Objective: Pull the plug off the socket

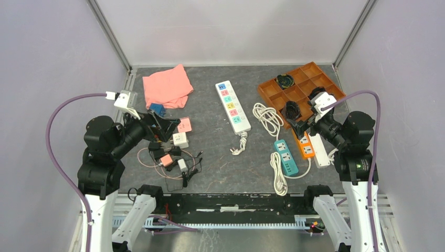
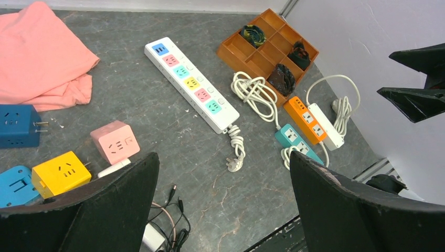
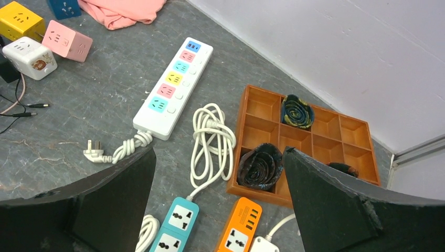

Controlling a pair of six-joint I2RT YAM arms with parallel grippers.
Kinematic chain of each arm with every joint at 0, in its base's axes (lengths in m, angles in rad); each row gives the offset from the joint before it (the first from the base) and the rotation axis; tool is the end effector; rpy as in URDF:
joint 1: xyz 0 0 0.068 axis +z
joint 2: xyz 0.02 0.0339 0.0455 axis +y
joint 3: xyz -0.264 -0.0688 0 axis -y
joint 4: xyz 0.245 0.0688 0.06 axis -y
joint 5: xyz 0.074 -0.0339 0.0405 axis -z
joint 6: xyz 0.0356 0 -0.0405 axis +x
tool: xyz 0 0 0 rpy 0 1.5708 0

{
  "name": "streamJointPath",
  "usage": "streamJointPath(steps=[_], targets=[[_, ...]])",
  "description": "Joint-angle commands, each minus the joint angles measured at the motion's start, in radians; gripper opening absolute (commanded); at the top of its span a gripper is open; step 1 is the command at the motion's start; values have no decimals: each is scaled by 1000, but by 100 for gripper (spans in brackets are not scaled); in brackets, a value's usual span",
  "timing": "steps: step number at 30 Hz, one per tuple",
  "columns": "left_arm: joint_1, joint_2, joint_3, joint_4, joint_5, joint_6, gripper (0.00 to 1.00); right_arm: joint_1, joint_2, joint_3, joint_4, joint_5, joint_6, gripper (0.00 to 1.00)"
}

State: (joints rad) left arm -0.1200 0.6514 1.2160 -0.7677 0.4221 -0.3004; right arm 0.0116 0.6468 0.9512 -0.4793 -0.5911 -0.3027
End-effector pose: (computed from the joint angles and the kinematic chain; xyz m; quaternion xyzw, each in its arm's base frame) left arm 0.0868 -0.0252 0.4339 0.0635 0.7668 -0.2877 0.5703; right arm 0.1268 0.0213 0.3852 -0.2996 0.6946 0.1316 0.6406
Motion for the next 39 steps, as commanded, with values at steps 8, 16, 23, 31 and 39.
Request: streamJointPath(steps=[8, 16, 23, 31, 39], targets=[[-3, -2, -3, 38, 27, 17, 100, -5, -1, 0, 49, 13, 37, 98], [-1, -4, -6, 39, 26, 17, 100, -5, -4, -4, 56, 15, 47, 98], [-2, -7, -7, 39, 26, 18, 100, -4, -7, -6, 58, 13, 48, 98], [-1, -7, -6, 38, 25, 18, 100, -6, -7, -3, 58, 11, 48, 98], [-2, -9, -7, 38, 25, 17, 100, -6, -9, -4, 57, 11, 48, 98]])
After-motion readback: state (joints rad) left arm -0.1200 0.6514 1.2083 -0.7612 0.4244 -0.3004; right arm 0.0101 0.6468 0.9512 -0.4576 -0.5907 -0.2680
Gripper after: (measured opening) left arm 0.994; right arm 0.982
